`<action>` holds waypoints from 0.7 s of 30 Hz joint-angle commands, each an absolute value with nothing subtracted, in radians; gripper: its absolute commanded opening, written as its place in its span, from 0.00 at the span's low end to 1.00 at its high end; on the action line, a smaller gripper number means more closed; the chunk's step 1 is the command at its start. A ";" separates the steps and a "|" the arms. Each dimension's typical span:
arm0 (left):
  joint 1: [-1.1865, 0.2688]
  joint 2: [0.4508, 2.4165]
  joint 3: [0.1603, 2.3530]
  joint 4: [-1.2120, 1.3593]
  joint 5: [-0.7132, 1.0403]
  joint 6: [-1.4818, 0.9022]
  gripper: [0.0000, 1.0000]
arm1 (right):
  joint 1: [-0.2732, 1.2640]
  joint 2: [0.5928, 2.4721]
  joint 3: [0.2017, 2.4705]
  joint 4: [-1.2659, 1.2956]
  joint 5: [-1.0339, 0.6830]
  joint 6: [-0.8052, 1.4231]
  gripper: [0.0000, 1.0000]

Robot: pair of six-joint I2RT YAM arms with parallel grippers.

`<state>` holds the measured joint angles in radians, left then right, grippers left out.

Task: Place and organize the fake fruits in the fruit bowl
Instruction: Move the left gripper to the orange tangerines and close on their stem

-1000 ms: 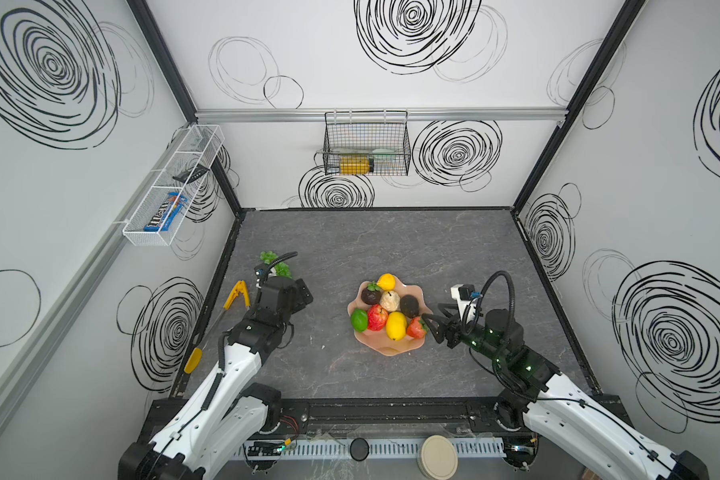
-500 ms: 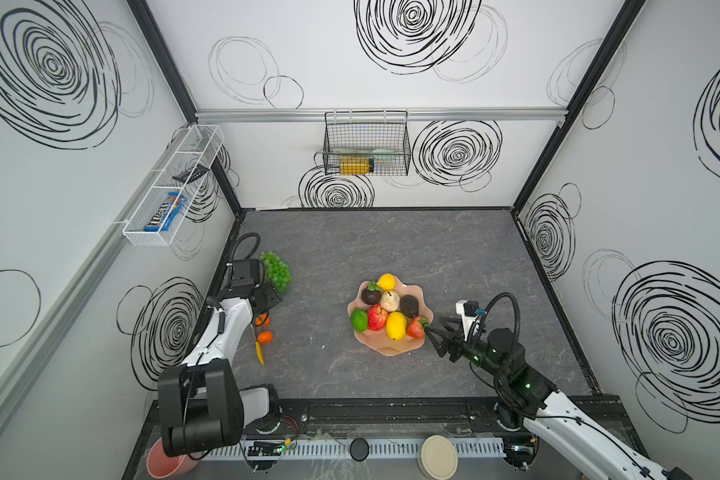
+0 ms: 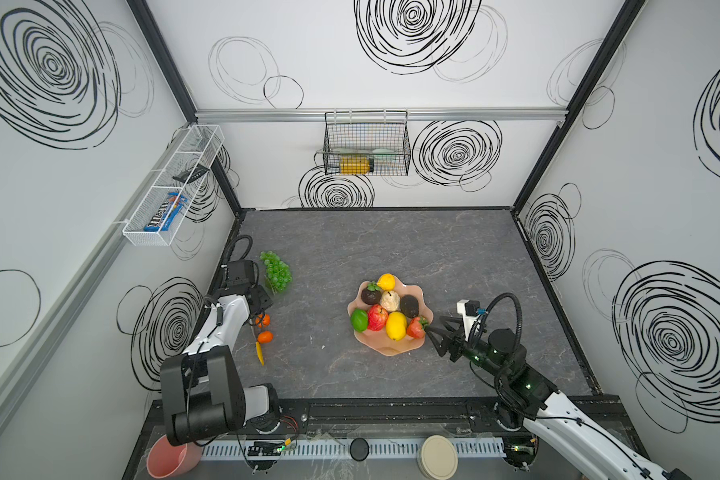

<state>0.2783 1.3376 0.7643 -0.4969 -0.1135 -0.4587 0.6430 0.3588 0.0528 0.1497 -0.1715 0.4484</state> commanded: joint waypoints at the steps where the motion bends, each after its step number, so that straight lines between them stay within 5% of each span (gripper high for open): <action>1: 0.290 1.370 0.770 -0.484 -0.096 -0.451 0.51 | 0.641 0.361 0.047 0.184 -0.167 0.454 0.78; 21: 0.313 1.431 0.761 -0.448 -0.048 -0.455 0.19 | 0.640 0.353 0.046 0.181 -0.160 0.455 0.78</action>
<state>0.3042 1.4269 0.7639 -0.4690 -0.0643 -0.4580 0.6430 0.3607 0.0528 0.1516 -0.1707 0.4488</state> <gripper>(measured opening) 0.190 0.782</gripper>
